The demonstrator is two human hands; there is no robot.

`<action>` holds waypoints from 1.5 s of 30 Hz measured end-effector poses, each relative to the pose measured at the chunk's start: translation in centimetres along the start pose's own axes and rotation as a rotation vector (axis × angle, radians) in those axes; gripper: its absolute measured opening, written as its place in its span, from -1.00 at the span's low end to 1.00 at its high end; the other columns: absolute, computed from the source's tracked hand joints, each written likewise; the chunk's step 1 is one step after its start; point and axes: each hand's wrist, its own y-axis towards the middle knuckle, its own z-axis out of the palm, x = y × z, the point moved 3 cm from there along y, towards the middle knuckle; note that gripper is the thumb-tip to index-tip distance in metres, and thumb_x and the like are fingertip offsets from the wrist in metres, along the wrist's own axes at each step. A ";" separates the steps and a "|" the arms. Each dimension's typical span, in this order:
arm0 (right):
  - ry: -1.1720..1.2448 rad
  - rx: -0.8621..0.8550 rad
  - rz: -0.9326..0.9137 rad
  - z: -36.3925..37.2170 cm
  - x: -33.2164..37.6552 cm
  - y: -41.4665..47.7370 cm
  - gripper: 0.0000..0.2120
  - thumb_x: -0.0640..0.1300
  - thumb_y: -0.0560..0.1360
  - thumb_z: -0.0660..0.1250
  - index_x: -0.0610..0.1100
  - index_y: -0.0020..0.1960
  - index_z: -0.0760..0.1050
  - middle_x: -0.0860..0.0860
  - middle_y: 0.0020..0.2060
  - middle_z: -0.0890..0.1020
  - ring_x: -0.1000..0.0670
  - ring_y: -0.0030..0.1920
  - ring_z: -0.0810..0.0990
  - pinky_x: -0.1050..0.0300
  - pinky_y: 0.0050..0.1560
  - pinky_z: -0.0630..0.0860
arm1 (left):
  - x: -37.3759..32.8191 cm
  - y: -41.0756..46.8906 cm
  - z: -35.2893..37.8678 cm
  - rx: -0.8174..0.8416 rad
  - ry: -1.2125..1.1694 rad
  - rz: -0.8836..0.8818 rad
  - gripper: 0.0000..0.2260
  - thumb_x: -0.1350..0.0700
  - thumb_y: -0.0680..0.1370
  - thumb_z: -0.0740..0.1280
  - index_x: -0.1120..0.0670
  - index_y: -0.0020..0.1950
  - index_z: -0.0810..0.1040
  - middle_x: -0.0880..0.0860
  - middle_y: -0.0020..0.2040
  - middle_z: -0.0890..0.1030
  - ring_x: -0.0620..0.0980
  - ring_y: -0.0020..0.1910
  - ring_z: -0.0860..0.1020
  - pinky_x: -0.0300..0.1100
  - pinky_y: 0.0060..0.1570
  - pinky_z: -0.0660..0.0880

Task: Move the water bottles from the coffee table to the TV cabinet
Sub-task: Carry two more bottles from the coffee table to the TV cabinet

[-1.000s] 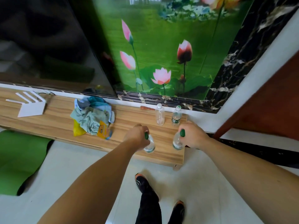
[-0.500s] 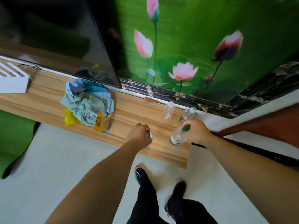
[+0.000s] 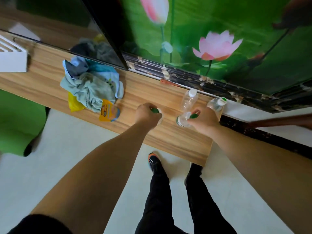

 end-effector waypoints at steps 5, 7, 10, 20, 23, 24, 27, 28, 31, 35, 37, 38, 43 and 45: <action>-0.163 0.063 -0.105 1.3 -0.3 3.7 -0.84 -0.16 0.35 0.44 -0.14 -0.11 0.52 -0.09 0.02 0.55 -0.08 -0.04 0.52 0.03 -0.10 0.50 | -1.3 4.1 1.3 0.043 0.020 0.055 -0.79 0.08 0.34 0.49 -0.01 -0.06 0.58 0.00 -0.10 0.59 -0.04 -0.13 0.53 -0.34 -0.31 0.40; -0.158 0.073 -0.083 2.0 -0.7 4.6 -0.80 -0.14 0.35 0.45 -0.15 -0.06 0.54 -0.11 0.03 0.56 -0.11 -0.03 0.54 0.00 -0.04 0.53 | -1.5 5.4 1.9 0.055 0.035 0.069 -0.79 0.05 0.33 0.51 -0.04 -0.10 0.56 -0.02 -0.11 0.59 -0.05 -0.14 0.52 -0.37 -0.33 0.37; -0.126 0.086 -0.024 3.9 -1.6 5.6 -0.83 -0.16 0.39 0.42 -0.11 -0.03 0.52 -0.12 0.10 0.55 -0.09 -0.02 0.52 0.11 -0.11 0.42 | -0.9 6.7 3.3 0.080 0.056 0.094 -0.76 0.07 0.39 0.47 0.02 0.03 0.61 0.02 -0.02 0.62 -0.03 -0.08 0.55 -0.36 -0.22 0.42; -0.190 0.041 -0.018 5.5 -1.6 6.5 -0.74 -0.22 0.48 0.31 -0.09 0.16 0.47 -0.16 0.23 0.42 -0.09 -0.03 0.46 0.12 -0.06 0.37 | 1.0 7.0 5.4 0.188 -0.082 0.024 -0.69 0.12 0.49 0.36 -0.05 0.22 0.52 -0.04 0.02 0.57 -0.06 -0.08 0.52 -0.30 -0.17 0.41; -0.207 0.039 -0.029 5.5 -1.4 6.5 -0.71 -0.22 0.49 0.30 -0.09 0.21 0.45 -0.14 0.23 0.42 -0.09 0.00 0.47 0.12 -0.02 0.39 | 0.6 6.8 5.1 0.219 -0.115 0.013 -0.64 0.11 0.48 0.35 -0.06 0.27 0.48 -0.03 0.05 0.53 -0.05 -0.09 0.50 -0.38 -0.34 0.35; -0.210 0.040 -0.033 5.4 -1.3 6.4 -0.69 -0.21 0.49 0.30 -0.08 0.23 0.44 -0.14 0.23 0.42 -0.09 0.02 0.48 0.12 -0.01 0.39 | 0.5 6.6 4.9 0.222 -0.124 0.010 -0.64 0.11 0.48 0.35 -0.06 0.28 0.47 -0.02 0.06 0.53 -0.04 -0.09 0.51 -0.37 -0.35 0.36; -0.231 0.065 -0.024 5.0 -1.2 5.9 -0.62 -0.18 0.48 0.30 -0.06 0.29 0.41 -0.12 0.25 0.44 -0.12 0.09 0.52 0.06 0.02 0.48 | 0.4 6.0 4.2 0.213 -0.158 -0.005 -0.64 0.12 0.49 0.33 -0.05 0.28 0.46 0.02 0.11 0.55 0.04 -0.05 0.57 -0.26 -0.22 0.46; -0.242 0.070 -0.020 4.7 -1.1 5.6 -0.60 -0.16 0.47 0.30 -0.05 0.30 0.39 -0.11 0.26 0.44 -0.13 0.11 0.53 0.03 0.01 0.49 | 0.4 5.7 3.9 0.206 -0.152 -0.001 -0.64 0.12 0.49 0.33 -0.06 0.28 0.46 0.02 0.10 0.54 0.02 -0.07 0.57 -0.27 -0.26 0.45; -0.254 0.048 -0.041 3.3 -0.2 4.8 -0.58 -0.08 0.45 0.30 -0.03 0.30 0.38 -0.09 0.27 0.45 -0.14 0.14 0.53 0.04 -0.06 0.46 | -0.2 4.9 2.6 0.161 -0.127 0.033 -0.65 0.11 0.48 0.30 -0.08 0.26 0.47 -0.01 0.05 0.53 -0.10 -0.21 0.49 -0.33 -0.41 0.35; -0.249 -0.004 -0.099 0.3 2.7 3.3 -0.62 -0.07 0.45 0.30 -0.03 0.26 0.42 -0.11 0.22 0.48 -0.16 0.14 0.54 0.02 0.01 0.51 | -2.2 2.9 0.5 0.094 -0.062 0.114 -0.64 0.10 0.47 0.33 -0.06 0.26 0.47 0.02 0.08 0.52 -0.03 -0.11 0.50 -0.26 -0.23 0.42; -0.268 -0.040 -0.159 -1.6 4.7 2.3 -0.63 -0.04 0.45 0.33 -0.04 0.25 0.44 -0.11 0.22 0.47 -0.18 0.10 0.57 0.01 0.02 0.53 | -3.4 1.7 -1.1 0.084 0.090 0.219 -0.59 0.06 0.46 0.32 -0.05 0.31 0.43 0.06 0.19 0.50 0.05 0.08 0.50 -0.16 -0.01 0.45; -0.282 -0.054 -0.186 -2.7 5.8 1.8 -0.60 -0.02 0.45 0.34 -0.04 0.27 0.44 -0.10 0.21 0.46 -0.18 0.08 0.58 -0.01 0.02 0.55 | -4.0 1.1 -2.1 0.080 0.166 0.272 -0.57 0.03 0.46 0.32 -0.05 0.33 0.42 0.08 0.23 0.48 0.09 0.16 0.47 -0.09 0.09 0.45; -0.397 -0.084 -0.376 -8.2 11.3 -0.9 -0.53 -0.03 0.44 0.36 -0.08 0.33 0.42 -0.15 0.21 0.49 -0.20 0.15 0.55 -0.03 0.14 0.52 | -7.9 -1.9 -7.8 -0.051 0.364 0.391 -0.52 -0.04 0.45 0.34 -0.04 0.37 0.40 0.14 0.30 0.46 0.18 0.27 0.41 -0.02 0.20 0.39; -0.431 -0.095 -0.453 -9.9 13.7 -2.1 -0.55 -0.06 0.45 0.36 -0.11 0.32 0.43 -0.16 0.21 0.52 -0.20 0.15 0.55 -0.03 0.15 0.52 | -9.0 -3.3 -10.3 -0.129 0.347 0.389 -0.52 -0.04 0.45 0.33 -0.04 0.37 0.40 0.15 0.31 0.46 0.18 0.28 0.41 -0.02 0.23 0.39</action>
